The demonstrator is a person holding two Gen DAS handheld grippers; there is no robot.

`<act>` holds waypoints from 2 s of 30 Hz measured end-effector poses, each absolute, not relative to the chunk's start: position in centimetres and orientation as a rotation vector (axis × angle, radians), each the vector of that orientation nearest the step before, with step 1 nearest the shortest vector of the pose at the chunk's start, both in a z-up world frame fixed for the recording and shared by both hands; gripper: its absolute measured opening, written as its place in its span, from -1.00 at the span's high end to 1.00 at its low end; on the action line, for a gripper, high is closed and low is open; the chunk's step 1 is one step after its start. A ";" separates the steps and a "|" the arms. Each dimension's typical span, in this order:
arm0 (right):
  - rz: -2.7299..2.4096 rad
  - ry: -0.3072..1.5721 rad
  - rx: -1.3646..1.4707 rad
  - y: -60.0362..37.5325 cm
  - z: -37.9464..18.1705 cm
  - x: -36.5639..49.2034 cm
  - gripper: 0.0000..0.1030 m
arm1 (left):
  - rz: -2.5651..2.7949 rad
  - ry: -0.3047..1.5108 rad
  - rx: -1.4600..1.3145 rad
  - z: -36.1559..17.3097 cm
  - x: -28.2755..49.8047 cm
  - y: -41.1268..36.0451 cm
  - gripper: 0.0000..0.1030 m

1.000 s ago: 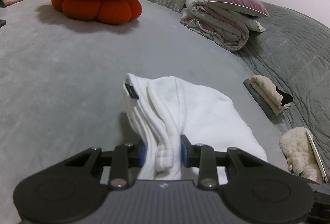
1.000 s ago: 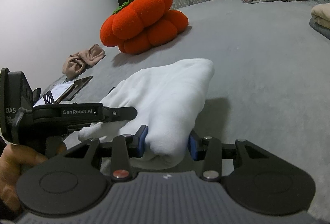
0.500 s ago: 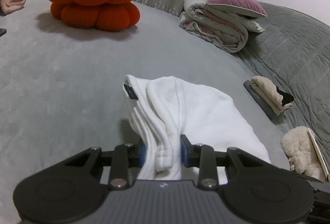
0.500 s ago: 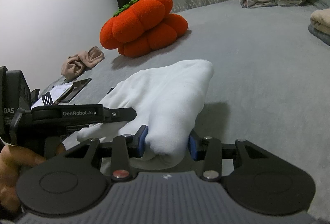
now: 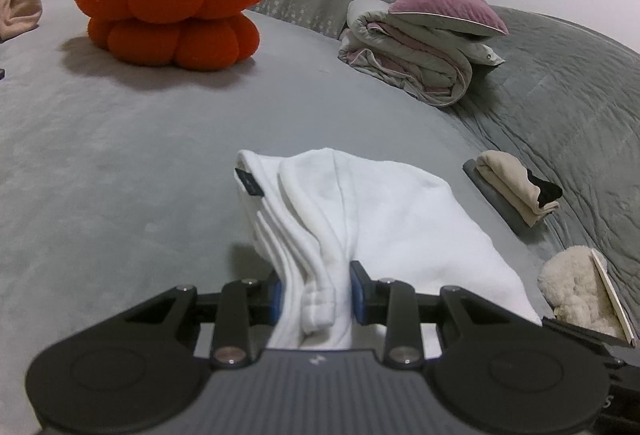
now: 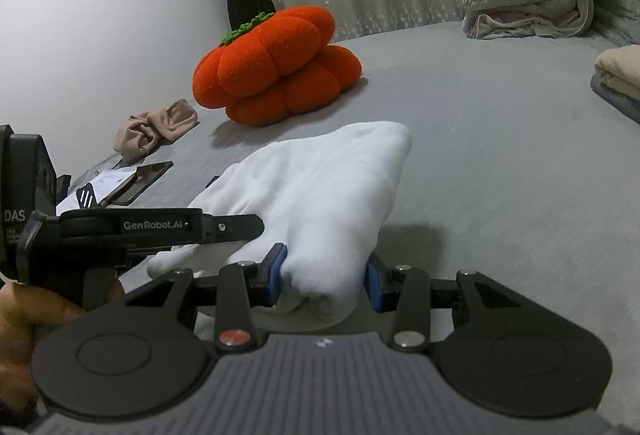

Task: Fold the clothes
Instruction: 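Hold the white shirt bundle with both grippers and lift it off the bed, then carry the shirt bundle with both grippers onto the stack of folded clothes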

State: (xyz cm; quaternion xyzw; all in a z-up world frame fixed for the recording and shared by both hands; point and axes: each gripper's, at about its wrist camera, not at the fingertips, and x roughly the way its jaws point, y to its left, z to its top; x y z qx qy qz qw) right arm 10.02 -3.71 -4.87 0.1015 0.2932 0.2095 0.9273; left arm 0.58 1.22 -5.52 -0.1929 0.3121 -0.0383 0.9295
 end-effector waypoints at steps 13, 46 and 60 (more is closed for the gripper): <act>0.410 0.565 0.195 -4.8 -3.5 10.2 0.14 | -0.122 0.622 -0.445 -4.6 1.3 0.2 0.38; 0.078 0.486 0.173 -36.3 5.5 28.0 0.21 | -0.466 0.473 -0.363 0.5 31.9 -30.5 0.39; -0.018 0.588 0.213 -45.0 -2.9 30.3 -0.27 | -0.489 0.578 -0.258 -3.6 33.7 -34.6 -0.11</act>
